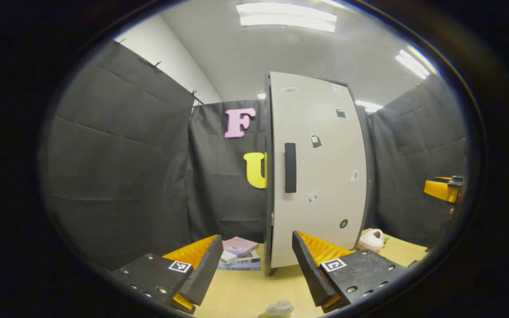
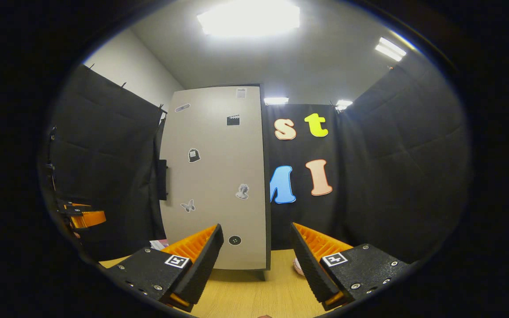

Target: Open the cabinet door with the right hand, grasp the bottle in the cabinet with the left hand and place it on the coaster, then close the cabinet door with the right hand.

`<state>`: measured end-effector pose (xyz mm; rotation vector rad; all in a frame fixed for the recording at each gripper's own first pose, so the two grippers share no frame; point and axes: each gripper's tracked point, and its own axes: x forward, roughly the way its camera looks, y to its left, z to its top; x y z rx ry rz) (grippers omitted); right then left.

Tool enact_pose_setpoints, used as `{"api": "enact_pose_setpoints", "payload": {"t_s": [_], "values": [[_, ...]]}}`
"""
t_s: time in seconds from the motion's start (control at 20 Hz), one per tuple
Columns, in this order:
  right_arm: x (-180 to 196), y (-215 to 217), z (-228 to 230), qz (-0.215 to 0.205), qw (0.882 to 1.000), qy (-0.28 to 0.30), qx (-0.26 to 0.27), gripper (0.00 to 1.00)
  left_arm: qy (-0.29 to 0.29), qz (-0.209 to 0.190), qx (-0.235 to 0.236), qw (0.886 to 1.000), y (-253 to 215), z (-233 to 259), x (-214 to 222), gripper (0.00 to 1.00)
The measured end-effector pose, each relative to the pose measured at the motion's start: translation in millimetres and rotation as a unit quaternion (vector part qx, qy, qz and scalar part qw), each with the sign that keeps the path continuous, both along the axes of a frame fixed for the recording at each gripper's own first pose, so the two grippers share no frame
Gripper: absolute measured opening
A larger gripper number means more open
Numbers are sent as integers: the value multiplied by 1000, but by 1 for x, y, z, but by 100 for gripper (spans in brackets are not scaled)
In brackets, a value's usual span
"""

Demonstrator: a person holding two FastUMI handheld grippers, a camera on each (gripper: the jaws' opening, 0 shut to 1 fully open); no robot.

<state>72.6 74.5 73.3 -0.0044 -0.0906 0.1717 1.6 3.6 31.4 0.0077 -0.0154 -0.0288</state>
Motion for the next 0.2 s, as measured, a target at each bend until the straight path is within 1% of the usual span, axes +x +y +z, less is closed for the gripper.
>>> {"api": "enact_pose_setpoints", "payload": {"t_s": [0.05, 0.1, 0.15, 0.2], "values": [[0, 0, 0, 0, 1000, -1, -1, 93, 1, 0, 0, 1000, 2, -1, 0, 93], [0, 2, 0, 1, 1000, 0, -2, 93, 1, 0, -1, 1000, 2, -1, 0, 90], [0, 2, 0, 1, 1000, 0, -3, 93, 0, 1, -3, 1000, 4, -1, 0, 90], [0, 3, 1, 0, 1000, 0, -5, 93, 0, 1, -5, 1000, 4, 0, 1, 93]]}}
